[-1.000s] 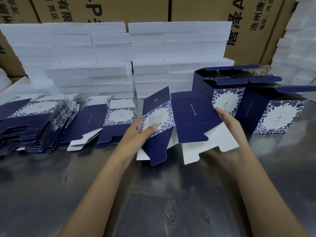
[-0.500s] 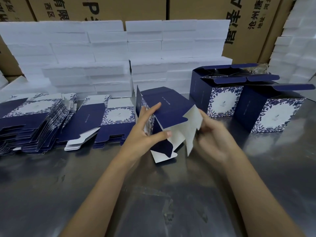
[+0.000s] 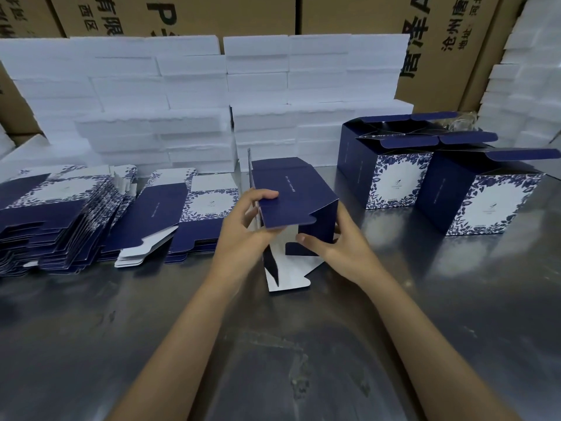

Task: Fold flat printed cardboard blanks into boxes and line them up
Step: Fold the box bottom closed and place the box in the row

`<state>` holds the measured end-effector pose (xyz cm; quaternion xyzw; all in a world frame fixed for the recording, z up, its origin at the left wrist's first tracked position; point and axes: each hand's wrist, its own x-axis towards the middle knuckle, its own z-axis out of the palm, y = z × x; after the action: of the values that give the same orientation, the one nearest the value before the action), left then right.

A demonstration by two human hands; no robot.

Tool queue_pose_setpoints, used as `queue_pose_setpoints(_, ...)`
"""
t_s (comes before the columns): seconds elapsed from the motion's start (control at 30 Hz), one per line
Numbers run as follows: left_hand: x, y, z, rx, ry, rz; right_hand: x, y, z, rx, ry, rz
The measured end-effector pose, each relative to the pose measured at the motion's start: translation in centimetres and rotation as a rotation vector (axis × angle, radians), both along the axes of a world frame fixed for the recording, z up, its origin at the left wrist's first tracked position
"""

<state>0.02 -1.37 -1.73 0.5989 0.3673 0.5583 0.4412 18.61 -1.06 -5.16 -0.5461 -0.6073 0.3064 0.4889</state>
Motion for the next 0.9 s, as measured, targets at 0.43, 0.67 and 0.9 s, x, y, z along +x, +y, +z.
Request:
queue_pose_setpoints(0.43,-0.1,0.7,-0.9,0.072,-0.073,0.159,2.3,-0.2,0.2,-0.180,-0.441,-0.051)
queue_pose_setpoints(0.67,-0.4,0.9,-0.9,0.092,-0.062,0.159,1.5,0.4,-0.8,-0.109,-0.500,-0.032)
queue_pose_setpoints(0.9,-0.6,1.0,-0.7,0.096,-0.047,0.163,2.0,0.4,-0.9,-0.087,-0.463,-0.015)
